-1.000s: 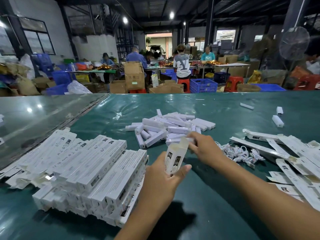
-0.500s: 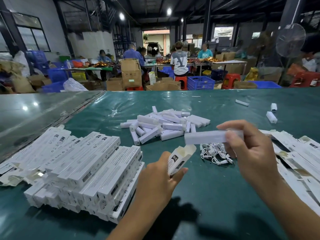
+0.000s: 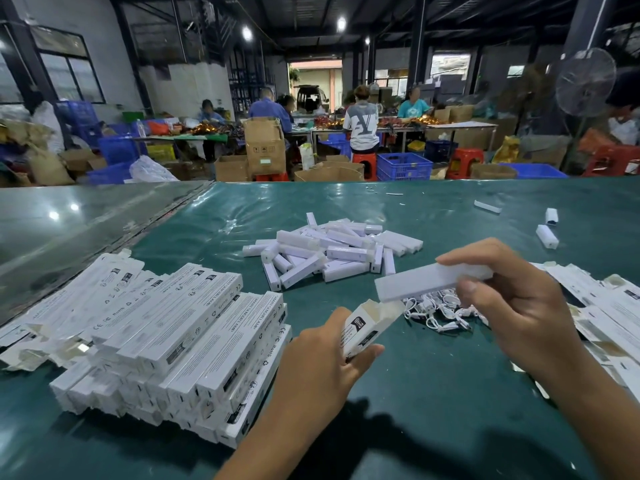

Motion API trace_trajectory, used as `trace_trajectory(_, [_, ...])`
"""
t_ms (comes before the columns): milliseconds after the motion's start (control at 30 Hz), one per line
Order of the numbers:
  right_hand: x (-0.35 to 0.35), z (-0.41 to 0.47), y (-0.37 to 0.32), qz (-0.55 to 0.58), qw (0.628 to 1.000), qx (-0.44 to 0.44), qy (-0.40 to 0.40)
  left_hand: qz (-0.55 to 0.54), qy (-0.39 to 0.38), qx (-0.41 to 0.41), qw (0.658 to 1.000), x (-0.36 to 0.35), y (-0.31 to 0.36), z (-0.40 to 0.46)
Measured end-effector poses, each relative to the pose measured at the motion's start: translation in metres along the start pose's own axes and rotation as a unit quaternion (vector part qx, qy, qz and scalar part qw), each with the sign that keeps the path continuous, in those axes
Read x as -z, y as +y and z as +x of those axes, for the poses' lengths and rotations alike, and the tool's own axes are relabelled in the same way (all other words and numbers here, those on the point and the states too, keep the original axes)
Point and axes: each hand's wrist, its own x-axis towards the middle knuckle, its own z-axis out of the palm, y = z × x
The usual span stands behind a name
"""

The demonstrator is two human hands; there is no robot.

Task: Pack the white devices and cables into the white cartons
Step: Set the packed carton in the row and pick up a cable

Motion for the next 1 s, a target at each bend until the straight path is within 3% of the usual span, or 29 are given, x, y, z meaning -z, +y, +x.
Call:
trace_trajectory(200, [0.0, 0.001, -0.003, -0.085, 0.994, 0.04, -0.05, -0.011, 0.023, -0.007, 1.0, 0.0, -0.002, 0.0])
trace_trajectory(367, [0.003, 0.0, -0.003, -0.056, 0.995, 0.029, -0.077, 0.018, 0.004, -0.011, 1.0, 0.0, 0.0, -0.001])
trace_trajectory(567, [-0.017, -0.007, -0.004, -0.108, 0.987, 0.026, -0.117, 0.011, -0.006, -0.036, 0.999, 0.0, 0.007, -0.005])
trace_trajectory(633, [-0.023, -0.01, 0.001, -0.073, 0.989, -0.007, -0.125, -0.026, 0.001, -0.038, 0.999, 0.001, 0.009, -0.005])
trace_trajectory(700, [-0.024, -0.007, 0.01, -0.018, 0.993, -0.092, -0.069, -0.136, 0.029, -0.018, 0.99, -0.001, 0.009, -0.004])
trace_trajectory(733, [-0.022, -0.006, 0.02, -0.035, 0.991, -0.121, -0.037, -0.19, 0.045, 0.003, 0.981, -0.001, 0.01, -0.003])
trace_trajectory(800, [-0.014, -0.009, 0.049, -0.181, 0.973, -0.145, -0.016, -0.273, 0.059, 0.045, 0.959, -0.002, 0.012, -0.002])
trace_trajectory(867, [-0.009, -0.015, 0.076, -0.31, 0.929, -0.194, -0.052, -0.328, 0.042, 0.074, 0.941, -0.002, 0.014, -0.001])
trace_trajectory(1000, [-0.008, -0.023, 0.103, -0.388, 0.88, -0.241, -0.131, -0.365, 0.016, 0.075, 0.928, -0.002, 0.014, -0.001])
